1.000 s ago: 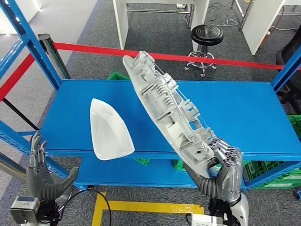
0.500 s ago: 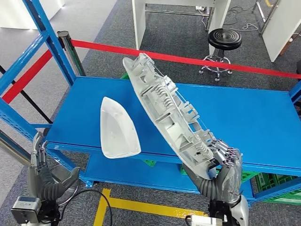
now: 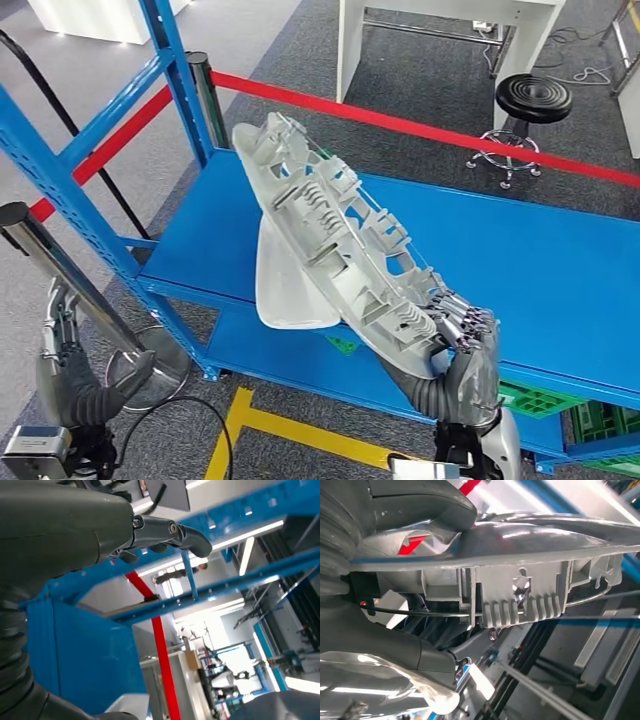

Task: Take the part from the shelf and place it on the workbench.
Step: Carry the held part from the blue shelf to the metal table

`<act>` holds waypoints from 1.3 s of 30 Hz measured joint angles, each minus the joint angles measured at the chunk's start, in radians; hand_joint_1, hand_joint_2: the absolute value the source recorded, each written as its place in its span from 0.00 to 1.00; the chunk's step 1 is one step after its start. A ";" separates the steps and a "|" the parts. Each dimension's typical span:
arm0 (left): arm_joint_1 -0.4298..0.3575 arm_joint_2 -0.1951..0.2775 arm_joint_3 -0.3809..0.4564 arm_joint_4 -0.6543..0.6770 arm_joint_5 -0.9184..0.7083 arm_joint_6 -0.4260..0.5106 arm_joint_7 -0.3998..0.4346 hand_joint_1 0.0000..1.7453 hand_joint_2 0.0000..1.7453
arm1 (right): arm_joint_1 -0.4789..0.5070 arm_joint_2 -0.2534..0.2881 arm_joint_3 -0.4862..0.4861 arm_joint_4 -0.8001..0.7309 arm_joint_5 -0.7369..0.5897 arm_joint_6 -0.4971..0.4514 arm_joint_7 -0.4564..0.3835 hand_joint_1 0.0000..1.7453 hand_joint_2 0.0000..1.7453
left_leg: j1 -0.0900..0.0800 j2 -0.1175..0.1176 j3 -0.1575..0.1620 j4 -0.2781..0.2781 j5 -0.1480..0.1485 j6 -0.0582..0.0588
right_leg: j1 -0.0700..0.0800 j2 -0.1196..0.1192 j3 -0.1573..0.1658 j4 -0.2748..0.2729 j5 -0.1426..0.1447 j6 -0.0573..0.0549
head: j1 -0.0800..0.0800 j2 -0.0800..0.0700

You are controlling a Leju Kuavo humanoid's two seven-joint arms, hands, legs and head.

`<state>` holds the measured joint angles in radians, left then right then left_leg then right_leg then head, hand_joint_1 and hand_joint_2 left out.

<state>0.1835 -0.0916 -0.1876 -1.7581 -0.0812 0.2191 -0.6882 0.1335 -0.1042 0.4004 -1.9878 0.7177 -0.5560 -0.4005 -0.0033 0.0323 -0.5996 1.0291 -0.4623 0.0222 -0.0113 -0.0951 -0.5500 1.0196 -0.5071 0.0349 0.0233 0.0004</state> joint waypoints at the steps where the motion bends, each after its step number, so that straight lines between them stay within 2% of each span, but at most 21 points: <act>1: 0.000 0.001 0.000 -0.007 -0.001 0.002 0.000 0.00 1.00 | -0.002 0.000 0.002 0.000 0.001 0.003 0.000 1.00 1.00 | 0.003 -0.009 0.001 -0.003 0.002 0.006 | -0.002 0.015 -0.005 0.012 -0.012 0.005 | 0.001 0.000; 3: 0.000 0.001 -0.001 -0.018 -0.002 0.006 0.000 0.00 1.00 | -0.005 -0.001 0.006 0.000 0.003 0.009 0.000 1.00 1.00 | 0.008 -0.026 0.001 -0.008 0.007 0.016 | -0.005 0.064 -0.045 0.096 -0.063 0.010 | 0.004 0.000; 5: 0.000 0.001 -0.003 -0.023 -0.003 0.009 0.000 0.00 1.00 | -0.006 -0.002 0.012 0.000 0.007 0.014 0.000 1.00 1.00 | 0.008 -0.045 -0.001 -0.007 0.008 0.019 | -0.005 0.089 -0.111 0.230 -0.118 0.013 | 0.006 0.000; 7: 0.000 0.003 -0.003 -0.027 -0.003 0.012 0.000 0.00 1.00 | -0.007 -0.003 0.018 0.000 0.010 0.017 0.001 1.00 1.00 | 0.007 -0.067 0.000 -0.007 0.008 0.020 | -0.005 0.094 -0.140 0.279 -0.112 0.013 | 0.006 0.000; 9: 0.001 0.004 -0.004 -0.032 -0.004 0.016 0.000 0.00 1.00 | -0.011 -0.005 0.023 0.000 0.013 0.021 0.002 1.00 1.00 | 0.007 -0.090 0.004 -0.006 0.008 0.019 | -0.006 0.106 -0.099 0.181 -0.040 0.009 | 0.007 0.000; 10: 0.001 0.005 -0.004 -0.035 -0.004 0.017 0.000 0.00 1.00 | -0.014 -0.005 0.025 0.000 0.015 0.023 0.002 1.00 1.00 | 0.007 -0.100 0.004 -0.006 0.008 0.017 | -0.008 0.126 -0.067 0.114 -0.009 0.006 | 0.006 0.000; 11: 0.000 0.006 -0.006 -0.038 -0.004 0.019 0.000 0.00 1.00 | -0.019 -0.006 0.028 0.000 0.017 0.025 0.002 1.00 1.00 | 0.006 -0.110 0.002 -0.003 0.008 0.013 | -0.010 0.146 -0.039 0.055 0.010 0.003 | 0.006 0.000; 13: 0.000 0.007 -0.008 -0.044 -0.005 0.024 0.000 0.00 1.00 | -0.028 -0.007 0.035 0.000 0.022 0.030 0.004 1.00 1.00 | 0.009 -0.127 -0.010 0.001 0.012 0.000 | -0.010 0.169 -0.015 0.008 0.013 -0.001 | 0.004 0.000; 15: 0.002 0.008 -0.009 -0.051 -0.005 0.027 0.000 0.00 1.00 | -0.033 -0.009 0.041 0.001 0.027 0.034 0.007 1.00 1.00 | 0.014 -0.141 -0.019 0.000 0.018 -0.013 | -0.009 0.154 -0.013 0.002 0.014 -0.007 | 0.004 0.000; 17: 0.003 0.012 -0.009 -0.057 -0.004 0.031 0.000 0.00 1.00 | -0.038 -0.010 0.047 0.001 0.032 0.038 0.010 1.00 1.00 | 0.012 -0.116 -0.035 0.033 -0.003 -0.023 | -0.012 0.130 -0.009 -0.003 0.017 -0.017 | -0.001 0.000; 20: 0.000 0.016 -0.011 -0.062 -0.002 0.034 0.000 0.00 1.00 | -0.047 -0.011 0.060 0.001 0.040 0.045 0.013 1.00 1.00 | 0.012 -0.054 -0.115 0.208 -0.086 -0.035 | -0.011 0.091 -0.004 -0.005 0.014 -0.029 | -0.012 0.000; 22: 0.001 0.019 -0.013 -0.064 0.000 0.036 0.000 0.00 1.00 | -0.053 -0.013 0.071 0.001 0.045 0.048 0.016 1.00 1.00 | 0.013 -0.045 -0.145 0.273 -0.097 -0.037 | -0.008 0.065 -0.001 -0.005 0.011 -0.031 | -0.012 0.000; 24: 0.001 0.022 -0.015 -0.071 0.001 0.039 0.000 0.00 1.00 | -0.060 -0.014 0.081 0.002 0.048 0.050 0.019 1.00 1.00 | 0.012 -0.037 -0.104 0.195 -0.043 -0.031 | -0.006 0.043 0.005 -0.005 0.007 -0.030 | -0.012 0.000; 26: 0.000 0.024 -0.017 -0.082 0.001 0.043 0.000 0.00 1.00 | -0.067 -0.016 0.090 0.003 0.049 0.050 0.021 1.00 1.00 | 0.003 -0.002 -0.037 0.064 0.005 -0.018 | -0.001 0.024 0.010 -0.004 0.002 -0.025 | -0.012 0.000; 28: -0.001 0.025 -0.020 -0.093 0.001 0.046 0.000 0.00 1.00 | -0.074 -0.017 0.096 0.003 0.049 0.051 0.025 1.00 1.00 | -0.007 0.023 -0.012 0.005 0.011 -0.008 | 0.004 0.008 0.010 -0.004 -0.002 -0.016 | -0.011 0.000; 30: 0.000 0.026 -0.024 -0.104 0.001 0.049 0.000 0.00 1.00 | -0.080 -0.017 0.102 0.003 0.048 0.053 0.028 1.00 1.00 | -0.007 0.009 -0.015 -0.001 0.013 0.000 | 0.006 -0.007 0.010 -0.007 -0.004 -0.007 | -0.010 0.000; 33: -0.001 0.028 -0.029 -0.118 0.000 0.054 0.000 0.00 1.00 | -0.085 -0.019 0.109 0.003 0.047 0.055 0.031 1.00 1.00 | 0.003 -0.018 -0.011 -0.015 0.021 0.015 | 0.001 0.047 -0.020 0.055 -0.049 0.005 | -0.006 0.000; 34: -0.002 0.029 -0.031 -0.120 -0.001 0.056 0.000 0.00 1.00 | -0.086 -0.020 0.111 0.003 0.047 0.056 0.031 1.00 1.00 | 0.004 -0.027 -0.011 -0.016 0.022 0.018 | 0.000 0.073 -0.049 0.116 -0.078 0.007 | -0.004 0.000; 36: -0.002 0.029 -0.035 -0.120 -0.002 0.059 0.000 0.00 1.00 | -0.086 -0.023 0.114 0.004 0.047 0.056 0.031 1.00 1.00 | 0.003 -0.047 -0.011 -0.015 0.021 0.020 | 0.000 0.093 -0.116 0.246 -0.126 0.010 | -0.003 0.000; 37: -0.002 0.030 -0.037 -0.120 -0.002 0.060 0.000 0.00 1.00 | -0.086 -0.024 0.116 0.005 0.047 0.056 0.032 1.00 1.00 | 0.003 -0.058 -0.011 -0.015 0.021 0.020 | 0.000 0.094 -0.137 0.278 -0.127 0.012 | -0.003 0.000; 39: -0.002 0.030 -0.040 -0.120 -0.002 0.062 0.000 0.00 1.00 | -0.086 -0.026 0.120 0.008 0.046 0.056 0.033 1.00 1.00 | 0.004 -0.083 -0.009 -0.013 0.020 0.019 | -0.001 0.097 -0.125 0.228 -0.072 0.012 | -0.003 0.000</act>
<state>0.1813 -0.0612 -0.2272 -1.8784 -0.0835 0.2810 -0.6882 0.0472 -0.1305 0.5201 -1.9801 0.7637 -0.5005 -0.3676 0.0007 -0.0508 -0.6082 1.0162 -0.4422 0.0413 -0.0124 0.0022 -0.6746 1.2479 -0.5795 0.0464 0.0205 0.0004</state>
